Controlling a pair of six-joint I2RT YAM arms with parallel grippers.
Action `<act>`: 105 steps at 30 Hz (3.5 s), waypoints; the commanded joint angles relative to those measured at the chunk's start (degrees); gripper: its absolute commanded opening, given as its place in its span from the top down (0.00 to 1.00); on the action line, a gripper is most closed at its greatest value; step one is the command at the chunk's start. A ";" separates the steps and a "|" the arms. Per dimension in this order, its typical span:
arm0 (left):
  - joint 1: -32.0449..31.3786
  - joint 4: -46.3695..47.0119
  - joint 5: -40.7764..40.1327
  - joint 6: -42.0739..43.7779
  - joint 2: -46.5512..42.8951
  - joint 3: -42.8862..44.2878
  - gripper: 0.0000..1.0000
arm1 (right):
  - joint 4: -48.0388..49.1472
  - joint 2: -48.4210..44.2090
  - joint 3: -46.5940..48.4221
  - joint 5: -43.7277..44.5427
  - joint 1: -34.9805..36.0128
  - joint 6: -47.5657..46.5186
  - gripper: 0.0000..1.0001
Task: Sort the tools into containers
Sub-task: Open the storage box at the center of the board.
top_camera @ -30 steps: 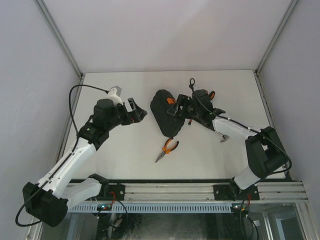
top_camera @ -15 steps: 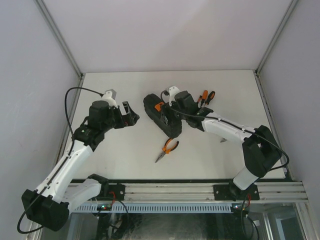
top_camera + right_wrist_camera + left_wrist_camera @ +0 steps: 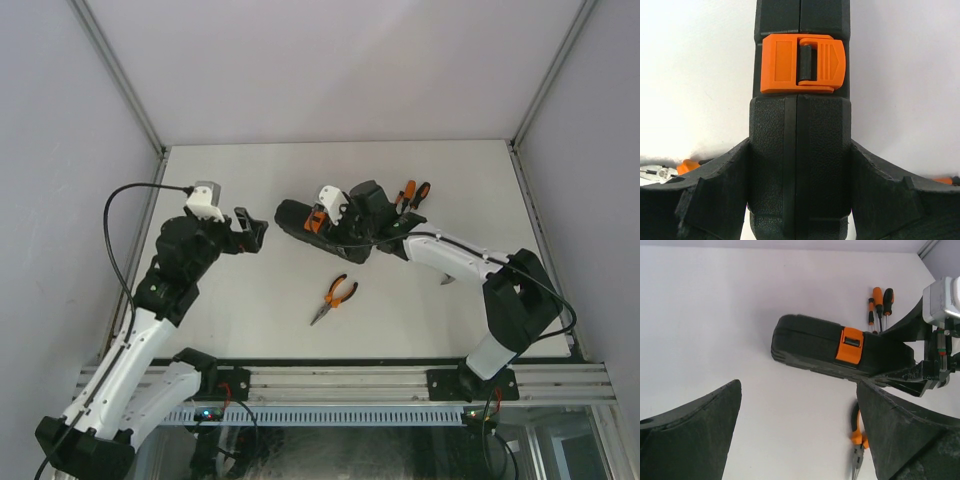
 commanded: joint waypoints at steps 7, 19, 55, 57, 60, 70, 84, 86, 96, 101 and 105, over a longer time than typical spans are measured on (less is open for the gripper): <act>0.33 10.36 7.94 16.31 -2.43 -4.66 0.06 | -4.92 0.84 2.55 -11.11 -3.74 -13.96 1.00; 0.24 13.77 29.52 33.43 4.77 -2.59 0.09 | -14.41 -0.53 2.55 -14.63 -5.98 -21.81 1.00; -3.30 1.94 53.42 59.56 32.05 11.97 0.00 | -26.29 -8.49 -3.15 -19.93 -8.85 -27.24 1.00; -3.30 0.77 53.52 60.24 33.91 13.12 0.00 | -26.29 -8.45 -3.10 -19.80 -8.54 -27.22 1.00; -3.30 -0.11 53.98 60.87 35.99 14.04 0.00 | -25.95 -8.42 -3.13 -19.30 -8.00 -27.10 1.00; -3.30 -0.52 54.25 62.75 41.40 13.68 0.00 | -25.27 -7.95 -3.14 -19.62 -7.42 -27.06 1.00; -3.30 4.45 48.54 65.04 42.61 10.88 0.48 | -25.36 -6.74 -1.84 -20.87 -7.43 -26.35 0.84; -3.30 4.55 48.30 65.22 42.59 11.01 0.54 | -24.95 -7.03 -1.75 -20.77 -7.43 -25.91 0.78; -3.23 3.14 46.92 66.72 42.78 11.81 0.72 | -21.84 -13.03 -1.70 -25.14 -7.50 -23.40 0.37; -2.98 0.94 48.15 66.79 44.41 13.88 0.94 | -19.81 -16.44 -1.78 -31.14 -8.53 -21.23 0.13; -3.03 1.05 47.17 67.46 44.01 13.66 0.94 | -19.28 -17.48 -1.83 -31.88 -8.57 -20.92 0.11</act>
